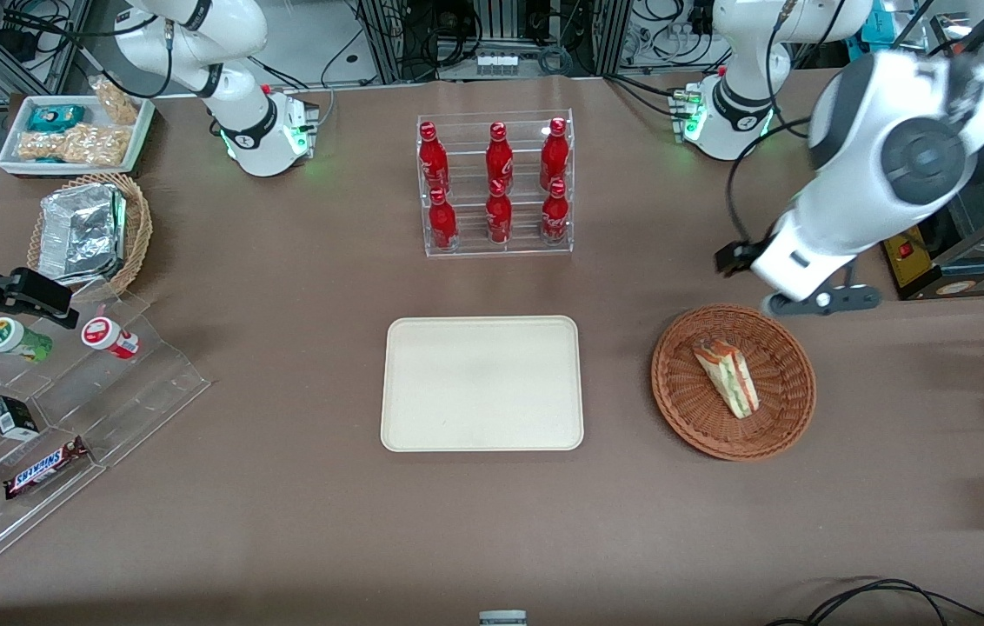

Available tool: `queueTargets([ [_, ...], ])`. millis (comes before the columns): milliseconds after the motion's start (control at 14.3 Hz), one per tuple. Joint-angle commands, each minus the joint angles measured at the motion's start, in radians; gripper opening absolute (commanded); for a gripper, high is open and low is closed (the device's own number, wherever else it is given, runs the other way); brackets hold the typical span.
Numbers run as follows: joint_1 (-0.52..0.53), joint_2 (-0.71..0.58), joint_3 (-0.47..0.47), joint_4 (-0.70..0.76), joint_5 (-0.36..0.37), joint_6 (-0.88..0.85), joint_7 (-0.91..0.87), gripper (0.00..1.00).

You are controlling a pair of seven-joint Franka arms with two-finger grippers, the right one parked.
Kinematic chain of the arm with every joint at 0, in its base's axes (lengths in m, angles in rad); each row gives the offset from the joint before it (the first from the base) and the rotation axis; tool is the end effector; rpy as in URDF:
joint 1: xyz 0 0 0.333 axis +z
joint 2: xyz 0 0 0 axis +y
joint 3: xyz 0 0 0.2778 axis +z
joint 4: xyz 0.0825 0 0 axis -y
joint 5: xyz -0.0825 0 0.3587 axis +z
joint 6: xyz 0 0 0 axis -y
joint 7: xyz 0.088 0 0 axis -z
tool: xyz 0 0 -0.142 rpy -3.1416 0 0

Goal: Place sandwich from basket to tray
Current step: 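Move the left gripper down over the wrapped sandwich in the wicker basket, then close the left gripper on the sandwich and lift it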

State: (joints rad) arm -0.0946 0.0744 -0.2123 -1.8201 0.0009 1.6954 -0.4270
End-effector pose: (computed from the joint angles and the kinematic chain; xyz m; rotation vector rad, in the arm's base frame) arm 0.5031 -0.1577 0.4123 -3.0654 -0.1825 0.2920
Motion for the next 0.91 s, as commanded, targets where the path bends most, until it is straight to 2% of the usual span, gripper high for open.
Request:
queueTargets([
  [0, -0.028, 0.082, -0.010, 0.001, 0.019, 0.096, -0.178, 1.00],
  [280, -0.025, 0.203, -0.012, -0.057, 0.128, 0.270, -0.324, 1.00],
  [490, 0.002, 0.223, -0.012, -0.160, 0.134, 0.453, -0.404, 1.00],
  [840, 0.025, 0.260, -0.006, -0.177, 0.137, 0.486, -0.403, 1.00],
])
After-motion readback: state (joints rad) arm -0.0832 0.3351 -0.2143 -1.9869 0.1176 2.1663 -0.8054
